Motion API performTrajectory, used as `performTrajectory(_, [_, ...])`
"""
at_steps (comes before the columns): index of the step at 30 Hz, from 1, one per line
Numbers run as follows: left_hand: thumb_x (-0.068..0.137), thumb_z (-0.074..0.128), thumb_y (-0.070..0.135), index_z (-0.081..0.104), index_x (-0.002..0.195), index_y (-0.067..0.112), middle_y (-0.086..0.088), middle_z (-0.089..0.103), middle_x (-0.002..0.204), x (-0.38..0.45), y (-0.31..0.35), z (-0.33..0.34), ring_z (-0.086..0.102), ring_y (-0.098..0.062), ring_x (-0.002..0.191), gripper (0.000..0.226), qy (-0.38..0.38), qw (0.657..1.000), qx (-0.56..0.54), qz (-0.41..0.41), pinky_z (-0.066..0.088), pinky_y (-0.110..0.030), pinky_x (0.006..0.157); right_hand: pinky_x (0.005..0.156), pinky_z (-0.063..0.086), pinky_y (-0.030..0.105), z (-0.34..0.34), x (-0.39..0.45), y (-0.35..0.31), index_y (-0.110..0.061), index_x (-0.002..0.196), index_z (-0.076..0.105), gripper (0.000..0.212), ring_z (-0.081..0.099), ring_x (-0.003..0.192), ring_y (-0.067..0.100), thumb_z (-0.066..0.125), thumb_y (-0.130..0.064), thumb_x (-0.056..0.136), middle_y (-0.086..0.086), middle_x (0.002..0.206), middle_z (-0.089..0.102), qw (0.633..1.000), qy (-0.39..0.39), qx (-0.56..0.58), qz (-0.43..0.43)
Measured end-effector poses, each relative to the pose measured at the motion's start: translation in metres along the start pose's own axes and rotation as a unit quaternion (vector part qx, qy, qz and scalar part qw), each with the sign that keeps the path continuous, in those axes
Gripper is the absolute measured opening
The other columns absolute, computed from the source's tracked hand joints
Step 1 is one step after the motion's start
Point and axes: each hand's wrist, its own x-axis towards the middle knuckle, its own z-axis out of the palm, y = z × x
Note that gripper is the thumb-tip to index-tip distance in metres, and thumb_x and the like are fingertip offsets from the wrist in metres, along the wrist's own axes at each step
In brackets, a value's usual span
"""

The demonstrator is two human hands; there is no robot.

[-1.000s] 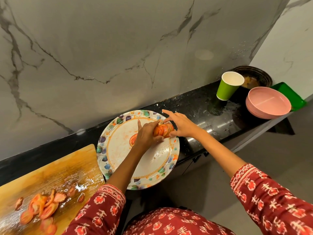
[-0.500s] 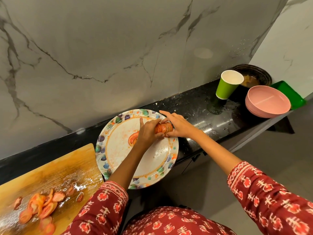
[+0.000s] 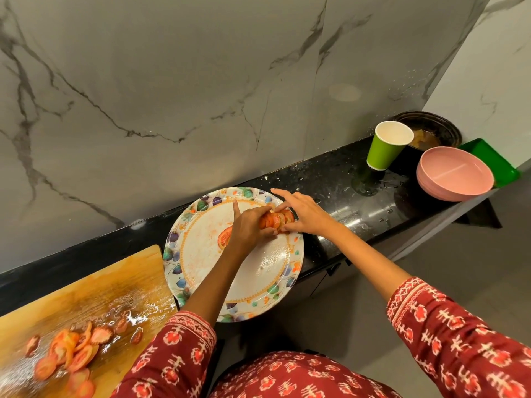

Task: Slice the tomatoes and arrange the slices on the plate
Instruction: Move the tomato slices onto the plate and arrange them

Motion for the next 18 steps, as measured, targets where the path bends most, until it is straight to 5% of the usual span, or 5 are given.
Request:
performTrajectory(5, [0.072,0.073,0.044,0.034,0.141,0.025,-0.003,0.040,0.145,-0.009,-0.010,-0.005,0.032,-0.022,0.136,0.081,0.033,0.999,0.007,0.005,-0.013,-0.048,0.112,0.110,0.020,0.041,-0.003,-0.002,-0.008,-0.022,0.148,0.016,0.095,0.038,0.126,0.017,0.076,-0.026,0.075,-0.006,0.130,0.055,1.000,-0.004,0.009,0.005])
performTrajectory(18, [0.074,0.072,0.040,0.046,0.133,0.018,-0.006,0.052,0.134,-0.037,-0.046,-0.007,0.044,-0.023,0.126,0.068,0.067,0.996,-0.058,-0.032,-0.006,-0.046,0.114,0.112,0.018,0.043,-0.002,0.006,-0.021,-0.020,0.148,0.015,0.093,0.040,0.125,0.018,0.074,-0.027,0.076,-0.004,0.129,0.055,1.000,-0.006,0.012,0.003])
